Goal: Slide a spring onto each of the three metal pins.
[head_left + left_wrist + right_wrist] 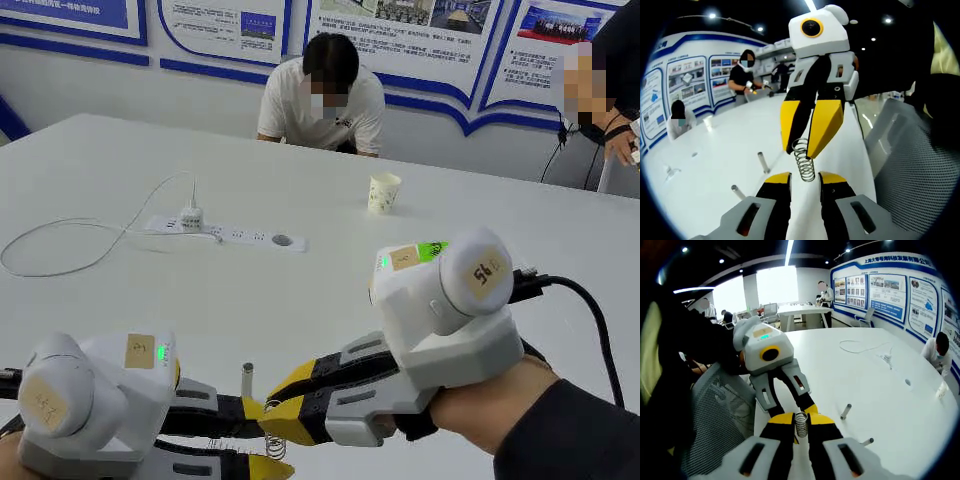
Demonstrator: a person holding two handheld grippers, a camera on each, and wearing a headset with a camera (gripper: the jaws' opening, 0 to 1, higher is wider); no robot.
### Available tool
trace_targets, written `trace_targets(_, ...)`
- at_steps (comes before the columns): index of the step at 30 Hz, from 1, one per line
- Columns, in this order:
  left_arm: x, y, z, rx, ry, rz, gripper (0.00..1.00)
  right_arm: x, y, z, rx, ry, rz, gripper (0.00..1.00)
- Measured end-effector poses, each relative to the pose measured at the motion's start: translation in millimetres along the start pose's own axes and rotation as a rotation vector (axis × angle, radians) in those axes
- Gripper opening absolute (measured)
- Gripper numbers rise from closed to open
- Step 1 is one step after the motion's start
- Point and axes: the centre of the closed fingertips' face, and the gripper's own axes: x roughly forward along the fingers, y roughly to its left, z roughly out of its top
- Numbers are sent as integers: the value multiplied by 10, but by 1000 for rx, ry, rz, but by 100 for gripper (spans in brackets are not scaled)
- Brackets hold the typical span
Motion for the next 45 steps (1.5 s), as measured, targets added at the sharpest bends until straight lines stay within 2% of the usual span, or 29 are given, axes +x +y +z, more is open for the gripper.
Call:
trace_targets(17,-141,138,12,-31,-20,56,33,-206,-258,12,32,-46,-83,11)
trace_targets(32,-337,267,-72,-85,-33,127,40,-360,-512,34,56,-87,-164,11)
trace_targets(45,-500,358,-169,-129,-38,194,47,-475,-749,-14,91,-112,-230,11)
